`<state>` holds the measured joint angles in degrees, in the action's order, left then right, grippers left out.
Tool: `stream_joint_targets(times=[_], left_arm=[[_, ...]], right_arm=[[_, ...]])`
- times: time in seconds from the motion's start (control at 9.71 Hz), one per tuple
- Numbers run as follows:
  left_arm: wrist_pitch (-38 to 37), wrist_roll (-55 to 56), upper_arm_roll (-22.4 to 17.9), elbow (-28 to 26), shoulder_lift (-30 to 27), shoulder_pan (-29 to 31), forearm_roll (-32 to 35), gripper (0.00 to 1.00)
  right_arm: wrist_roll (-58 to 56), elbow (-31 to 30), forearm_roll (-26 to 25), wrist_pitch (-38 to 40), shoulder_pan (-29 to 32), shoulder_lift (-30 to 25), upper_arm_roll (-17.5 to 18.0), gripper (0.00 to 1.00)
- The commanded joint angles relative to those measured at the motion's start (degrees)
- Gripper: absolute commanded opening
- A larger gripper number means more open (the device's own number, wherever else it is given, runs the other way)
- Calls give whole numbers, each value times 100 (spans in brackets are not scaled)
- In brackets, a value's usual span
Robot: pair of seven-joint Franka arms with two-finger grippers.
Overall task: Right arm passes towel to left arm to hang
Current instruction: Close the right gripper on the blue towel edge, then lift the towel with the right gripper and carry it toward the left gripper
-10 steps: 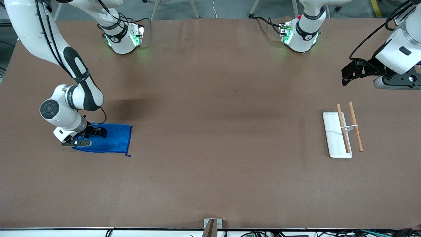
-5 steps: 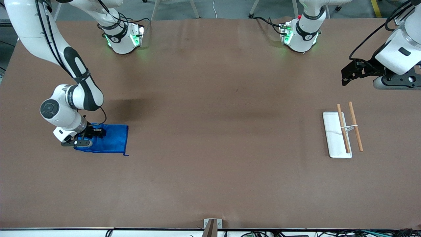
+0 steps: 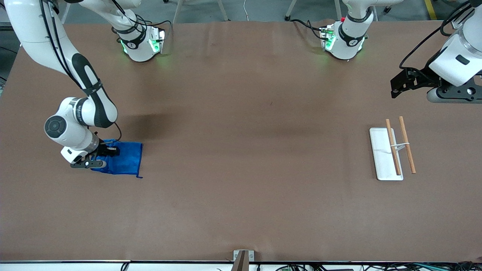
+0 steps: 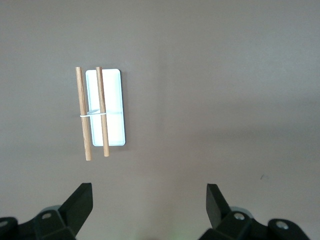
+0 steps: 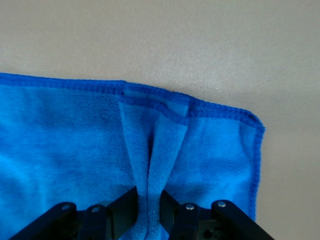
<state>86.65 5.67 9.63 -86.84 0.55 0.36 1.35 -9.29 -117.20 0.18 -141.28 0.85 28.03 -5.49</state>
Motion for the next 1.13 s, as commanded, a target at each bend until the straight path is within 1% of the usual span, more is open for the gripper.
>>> stream_joint_targets(times=[0.0,0.1,0.21,0.31,0.41,0.51,0.62,0.82,0.93,1.03], left_arm=[[-34,75,30,-97,86,8,102,100],[-34,66,30,-97,86,8,102,100],[-34,5,30,-79,86,-10,102,100],[-34,-4,30,-70,86,-45,76,100],[-34,22,30,-62,86,-54,41,100],[-34,22,39,-53,86,-54,41,100],[-34,48,39,-53,86,-63,49,100],[-34,57,39,-53,86,-54,102,100],[-34,40,39,-53,86,-28,94,100],[-34,5,39,-53,86,-19,76,100]], right_arm=[[-47,730,96,1771,-14,-674,48,1],[-38,977,540,2441,-84,-937,92,1],[-21,1232,1049,3022,-120,-1071,162,1],[145,1513,1176,3471,-129,-1107,371,1],[390,1646,1334,3676,-129,-1203,635,1],[436,1630,1823,3722,-129,-1317,898,1],[358,1612,2454,3731,-138,-1318,1075,1],[8,1604,4140,3679,-147,-1283,1566,1],[-238,1595,4931,3669,-155,-1265,1752,1],[-475,1543,5557,3643,-216,-1265,1927,1]])
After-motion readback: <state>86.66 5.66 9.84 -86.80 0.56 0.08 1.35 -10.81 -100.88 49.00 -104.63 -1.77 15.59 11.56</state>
